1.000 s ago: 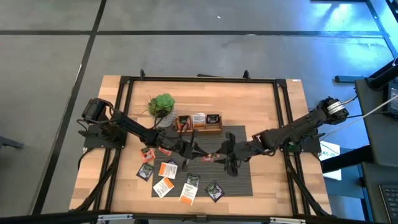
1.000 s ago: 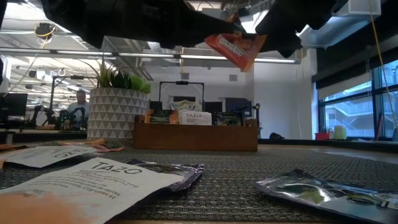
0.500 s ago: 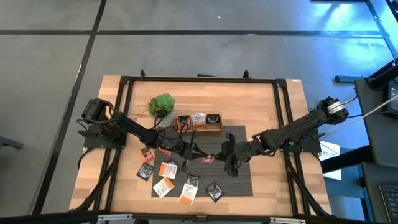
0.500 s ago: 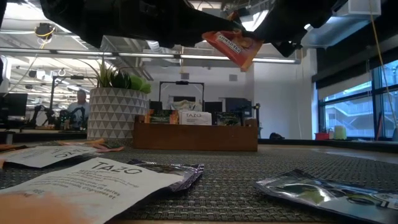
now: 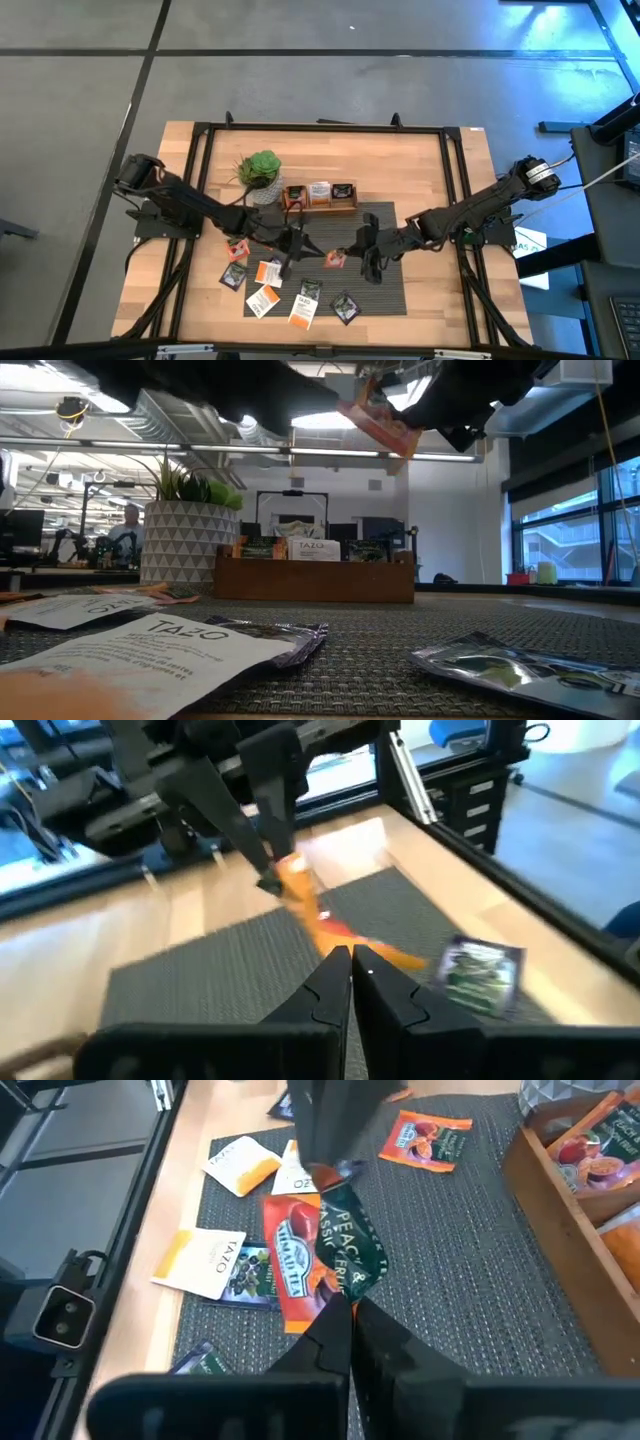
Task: Pick & Place Tea
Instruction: Put the right orange tea bag into the left slot of the wooden organizer
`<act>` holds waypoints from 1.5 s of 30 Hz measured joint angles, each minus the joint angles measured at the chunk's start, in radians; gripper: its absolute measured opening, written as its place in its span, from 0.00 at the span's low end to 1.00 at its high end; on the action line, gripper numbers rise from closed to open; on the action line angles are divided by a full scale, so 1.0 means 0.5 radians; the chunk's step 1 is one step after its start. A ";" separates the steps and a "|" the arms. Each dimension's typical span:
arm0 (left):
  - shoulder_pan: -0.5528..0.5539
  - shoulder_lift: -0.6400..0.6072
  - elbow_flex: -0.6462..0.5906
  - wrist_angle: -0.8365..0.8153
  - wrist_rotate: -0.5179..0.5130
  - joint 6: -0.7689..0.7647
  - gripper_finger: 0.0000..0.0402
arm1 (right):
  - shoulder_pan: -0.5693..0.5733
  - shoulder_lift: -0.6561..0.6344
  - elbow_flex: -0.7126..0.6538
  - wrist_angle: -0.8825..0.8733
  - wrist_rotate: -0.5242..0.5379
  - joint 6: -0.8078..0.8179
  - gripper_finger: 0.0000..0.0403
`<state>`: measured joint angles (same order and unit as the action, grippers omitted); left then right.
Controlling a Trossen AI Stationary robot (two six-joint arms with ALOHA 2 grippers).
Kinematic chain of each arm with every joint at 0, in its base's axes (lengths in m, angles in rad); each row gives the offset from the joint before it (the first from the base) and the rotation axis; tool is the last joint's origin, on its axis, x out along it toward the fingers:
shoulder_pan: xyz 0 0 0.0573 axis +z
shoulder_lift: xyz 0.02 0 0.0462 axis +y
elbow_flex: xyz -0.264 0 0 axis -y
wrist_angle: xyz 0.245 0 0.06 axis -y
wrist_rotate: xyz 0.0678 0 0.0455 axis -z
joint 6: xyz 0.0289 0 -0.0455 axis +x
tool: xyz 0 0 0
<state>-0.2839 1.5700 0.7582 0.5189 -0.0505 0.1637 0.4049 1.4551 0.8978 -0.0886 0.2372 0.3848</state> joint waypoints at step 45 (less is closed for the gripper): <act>-0.742 -1.315 -0.525 -0.370 -0.523 -0.667 0.02 | -0.690 1.248 1.093 -0.193 0.480 -1.274 0.01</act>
<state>-0.6548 0.9127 0.4957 0.3339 -0.3122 -0.1699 0.0601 2.0792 1.4441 -0.1852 0.4774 -0.2523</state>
